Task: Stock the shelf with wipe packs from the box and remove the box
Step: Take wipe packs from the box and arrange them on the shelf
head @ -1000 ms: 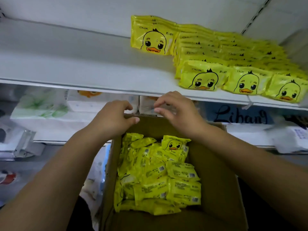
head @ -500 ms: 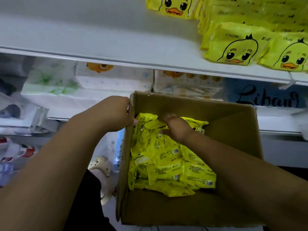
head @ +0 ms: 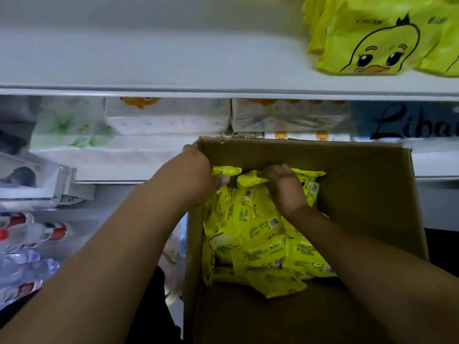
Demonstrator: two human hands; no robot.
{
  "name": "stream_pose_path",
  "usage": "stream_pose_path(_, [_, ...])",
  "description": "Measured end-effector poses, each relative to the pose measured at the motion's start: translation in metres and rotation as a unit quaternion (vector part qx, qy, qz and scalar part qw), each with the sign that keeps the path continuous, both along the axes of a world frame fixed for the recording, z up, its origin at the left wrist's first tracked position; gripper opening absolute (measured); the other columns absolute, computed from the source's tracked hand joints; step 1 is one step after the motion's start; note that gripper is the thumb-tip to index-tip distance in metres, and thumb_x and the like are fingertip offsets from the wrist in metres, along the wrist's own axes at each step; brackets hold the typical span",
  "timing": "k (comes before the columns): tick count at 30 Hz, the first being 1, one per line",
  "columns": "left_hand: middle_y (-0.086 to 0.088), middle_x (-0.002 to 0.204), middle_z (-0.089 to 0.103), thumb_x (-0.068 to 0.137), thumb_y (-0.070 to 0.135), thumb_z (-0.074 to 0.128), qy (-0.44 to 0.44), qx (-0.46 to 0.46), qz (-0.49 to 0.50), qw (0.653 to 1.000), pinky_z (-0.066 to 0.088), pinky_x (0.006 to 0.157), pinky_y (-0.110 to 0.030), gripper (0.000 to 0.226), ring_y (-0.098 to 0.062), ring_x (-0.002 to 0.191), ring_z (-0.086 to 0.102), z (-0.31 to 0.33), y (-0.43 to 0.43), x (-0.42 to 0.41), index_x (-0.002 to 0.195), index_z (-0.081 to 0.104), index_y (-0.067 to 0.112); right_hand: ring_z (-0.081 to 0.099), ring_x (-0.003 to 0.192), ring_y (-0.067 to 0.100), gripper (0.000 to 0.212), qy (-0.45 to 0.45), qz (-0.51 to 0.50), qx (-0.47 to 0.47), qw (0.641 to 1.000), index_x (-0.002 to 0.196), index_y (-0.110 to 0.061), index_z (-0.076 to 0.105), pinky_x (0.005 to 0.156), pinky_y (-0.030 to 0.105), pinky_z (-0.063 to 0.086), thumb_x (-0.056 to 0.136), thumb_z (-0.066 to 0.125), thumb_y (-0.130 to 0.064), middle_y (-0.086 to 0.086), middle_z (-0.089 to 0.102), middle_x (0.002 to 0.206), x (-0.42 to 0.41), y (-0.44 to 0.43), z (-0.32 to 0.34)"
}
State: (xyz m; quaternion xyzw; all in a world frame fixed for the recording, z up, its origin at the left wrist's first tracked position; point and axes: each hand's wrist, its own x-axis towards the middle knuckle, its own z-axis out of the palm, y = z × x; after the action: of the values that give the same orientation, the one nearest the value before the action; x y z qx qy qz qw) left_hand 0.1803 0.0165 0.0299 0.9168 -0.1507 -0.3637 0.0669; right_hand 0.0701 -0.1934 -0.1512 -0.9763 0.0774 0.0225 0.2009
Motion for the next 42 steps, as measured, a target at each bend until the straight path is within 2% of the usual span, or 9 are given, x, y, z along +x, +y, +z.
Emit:
stream_pose_path(6, [-0.024,0.120,0.062,0.094,0.060,0.057,0.026,-0.008,0.089,0.996,0.047,0.087,-0.040,0.089,-0.039,0.114,0.061,-0.011,-0.011,-0.007,0.139,0.018,-0.007,0.052,0.117,0.045,0.029,0.004,-0.075,-0.019,0.997,0.100,-0.013,0.071,0.091,0.054,0.050,0.075,0.077,0.000,0.015,0.060,0.130,-0.035,-0.028,-0.010])
stream_pose_path(12, [-0.024,0.119,0.062,0.093,0.062,0.059,0.021,-0.020,0.099,0.995,0.043,0.079,-0.036,0.090,-0.038,0.113,0.062,-0.011,-0.010,-0.010,0.138,0.020,-0.006,0.050,0.108,0.049,0.038,0.042,-0.069,-0.043,0.996,0.100,-0.007,0.068,0.091,0.049,0.051,0.068,0.070,0.013,0.025,0.054,0.129,-0.035,-0.035,-0.019])
stream_pose_path(18, [-0.023,0.116,0.060,0.093,0.063,0.056,0.024,-0.008,0.103,0.994,0.045,0.083,-0.039,0.090,-0.039,0.114,0.061,-0.006,-0.013,-0.009,0.137,0.019,-0.006,0.057,0.098,0.043,0.028,0.027,-0.130,0.042,0.990,0.098,-0.003,0.074,0.083,0.038,0.045,0.074,0.070,0.011,0.022,0.067,0.102,-0.022,-0.040,-0.018])
stream_pose_path(23, [-0.009,0.081,0.050,0.096,0.061,0.053,0.023,0.009,0.070,0.997,0.042,0.079,-0.036,0.092,-0.037,0.112,0.062,-0.001,-0.012,-0.008,0.142,0.016,-0.010,0.060,0.091,0.038,0.011,-0.042,-0.145,0.091,0.984,0.089,-0.002,0.073,0.078,0.037,0.043,0.079,0.074,0.003,0.016,0.069,0.091,-0.030,-0.035,0.010])
stream_pose_path(26, [-0.021,0.118,0.057,0.091,0.064,0.058,-0.041,0.006,0.070,0.997,0.045,0.088,-0.043,0.094,-0.041,0.122,0.055,0.000,-0.010,-0.012,0.144,0.022,-0.005,0.057,0.085,0.023,0.011,-0.097,-0.138,0.122,0.978,0.090,-0.004,0.075,0.074,0.033,0.041,0.083,0.077,-0.012,0.010,0.071,0.087,-0.041,-0.030,0.040])
stream_pose_path(28, [-0.026,0.150,0.036,0.089,0.066,0.060,-0.132,-0.032,0.042,0.990,0.039,0.103,-0.050,0.094,-0.044,0.137,0.038,0.004,-0.009,-0.017,0.149,0.024,0.002,0.055,0.080,0.014,0.013,-0.088,-0.157,0.167,0.969,0.094,-0.007,0.077,0.071,0.024,0.040,0.086,0.077,-0.016,0.005,0.071,0.087,-0.049,-0.025,0.066])
stream_pose_path(31, [-0.015,0.158,0.032,0.089,0.066,0.060,-0.191,-0.216,-0.038,0.957,0.031,0.116,-0.050,0.084,-0.032,0.147,0.025,0.016,-0.013,-0.027,0.150,0.037,0.014,0.053,0.063,0.000,0.010,-0.051,-0.176,0.252,0.950,0.096,-0.014,0.077,0.060,0.014,0.038,0.088,0.075,-0.020,-0.004,0.068,0.077,-0.064,-0.018,0.105])
stream_pose_path(36, [0.022,0.133,0.054,0.074,0.067,0.074,0.027,-0.331,-0.066,0.941,0.040,0.097,-0.022,0.076,0.001,0.124,0.049,0.031,-0.023,-0.058,0.140,0.053,0.035,0.053,0.058,-0.002,0.002,-0.015,-0.105,0.362,0.926,0.087,-0.018,0.074,0.054,0.018,0.041,0.088,0.074,-0.016,-0.009,0.068,0.067,-0.086,-0.011,0.177])
stream_pose_path(42, [0.005,0.104,0.079,0.083,0.042,0.072,0.199,-0.424,-0.019,0.883,0.058,0.084,-0.028,0.035,-0.013,0.096,0.074,0.037,-0.034,-0.080,0.113,0.072,0.024,0.067,0.076,0.007,0.010,0.012,-0.098,0.419,0.903,0.096,-0.011,0.072,0.070,0.019,0.051,0.086,0.072,-0.015,0.002,0.076,0.083,-0.097,-0.016,0.232])
